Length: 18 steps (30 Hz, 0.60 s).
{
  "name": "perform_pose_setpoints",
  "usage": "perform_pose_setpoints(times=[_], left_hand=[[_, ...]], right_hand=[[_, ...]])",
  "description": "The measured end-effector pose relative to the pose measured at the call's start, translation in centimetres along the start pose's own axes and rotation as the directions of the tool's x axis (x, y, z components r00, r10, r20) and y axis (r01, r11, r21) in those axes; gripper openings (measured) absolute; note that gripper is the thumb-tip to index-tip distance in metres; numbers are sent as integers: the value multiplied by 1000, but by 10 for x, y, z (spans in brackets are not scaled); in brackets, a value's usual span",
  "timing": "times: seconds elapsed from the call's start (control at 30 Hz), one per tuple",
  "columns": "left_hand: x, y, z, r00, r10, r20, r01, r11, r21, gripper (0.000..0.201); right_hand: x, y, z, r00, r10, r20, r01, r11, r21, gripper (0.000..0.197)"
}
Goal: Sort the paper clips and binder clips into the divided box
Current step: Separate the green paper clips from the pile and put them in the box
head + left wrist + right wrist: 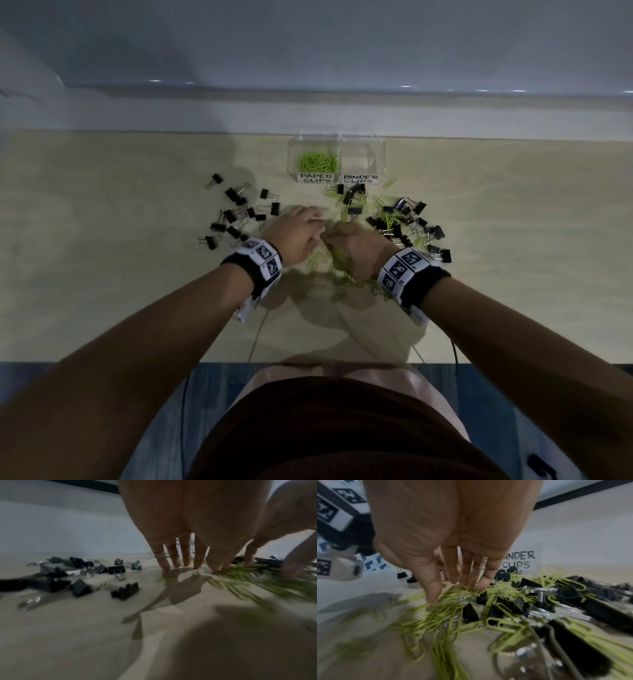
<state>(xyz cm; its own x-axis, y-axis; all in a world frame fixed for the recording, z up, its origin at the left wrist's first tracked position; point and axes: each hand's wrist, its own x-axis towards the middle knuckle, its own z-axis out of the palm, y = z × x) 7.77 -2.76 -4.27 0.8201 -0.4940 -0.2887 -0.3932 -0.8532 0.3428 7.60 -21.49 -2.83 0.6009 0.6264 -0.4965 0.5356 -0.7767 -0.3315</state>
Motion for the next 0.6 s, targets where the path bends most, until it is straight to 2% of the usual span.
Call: perform_pose_setpoints(times=[0.17,0.27,0.3,0.43,0.5,0.6], left_hand=[[-36,14,27,996,57,71,-63,995,81,69],[-44,18,36,997,27,74,-24,999,-42,76],[-45,20,38,998,-6,63,13,994,-109,71],[-38,26,36,987,-157,-36,139,943,-303,34],[-32,30,32,982,-185,-49,162,940,-301,22],[-23,32,26,978,-198,-66,174,948,-265,19]], right_hand=[[-15,1,11,999,-20,37,22,998,-52,80],[-17,-5,9,1000,-28,13,29,994,-106,65],[-17,-6,9,999,-34,-7,33,994,-101,57],[-15,-7,10,996,-22,-85,20,1000,-24,30],[-13,-7,8,993,-5,-119,5,1000,0,23],[-9,-4,5,981,60,-185,-41,993,108,15]])
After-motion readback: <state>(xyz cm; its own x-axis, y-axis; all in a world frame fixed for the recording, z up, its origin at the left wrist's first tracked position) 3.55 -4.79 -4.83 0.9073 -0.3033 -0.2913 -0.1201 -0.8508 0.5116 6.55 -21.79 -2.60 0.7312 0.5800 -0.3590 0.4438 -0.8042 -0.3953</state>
